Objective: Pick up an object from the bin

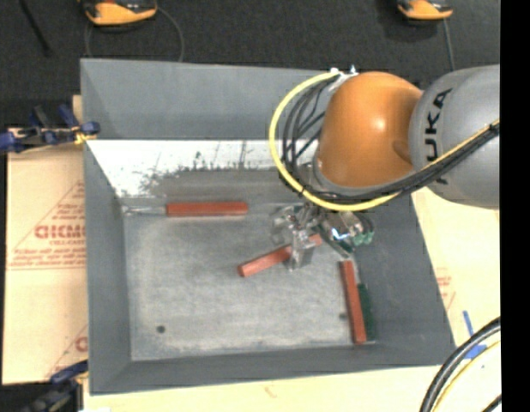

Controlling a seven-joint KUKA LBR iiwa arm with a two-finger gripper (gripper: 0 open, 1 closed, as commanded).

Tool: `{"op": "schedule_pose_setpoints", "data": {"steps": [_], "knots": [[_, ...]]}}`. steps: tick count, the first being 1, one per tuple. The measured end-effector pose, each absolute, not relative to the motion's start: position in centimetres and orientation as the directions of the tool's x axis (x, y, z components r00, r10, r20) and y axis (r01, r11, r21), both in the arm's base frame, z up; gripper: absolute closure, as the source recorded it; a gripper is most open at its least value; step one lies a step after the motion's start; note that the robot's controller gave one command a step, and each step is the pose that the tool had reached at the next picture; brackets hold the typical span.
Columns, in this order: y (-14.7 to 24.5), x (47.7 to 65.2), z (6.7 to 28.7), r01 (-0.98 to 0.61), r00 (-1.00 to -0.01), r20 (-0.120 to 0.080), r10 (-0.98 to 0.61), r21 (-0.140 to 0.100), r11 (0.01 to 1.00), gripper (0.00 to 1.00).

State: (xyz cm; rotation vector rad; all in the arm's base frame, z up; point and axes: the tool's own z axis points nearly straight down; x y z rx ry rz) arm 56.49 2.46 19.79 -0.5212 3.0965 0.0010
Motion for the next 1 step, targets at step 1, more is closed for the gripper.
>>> {"op": "schedule_pose_setpoints", "data": {"steps": [1], "knots": [[1.72,56.92,31.34,-0.47,-0.882,-0.011,-0.47,-0.007,0.882,1.0]]}}
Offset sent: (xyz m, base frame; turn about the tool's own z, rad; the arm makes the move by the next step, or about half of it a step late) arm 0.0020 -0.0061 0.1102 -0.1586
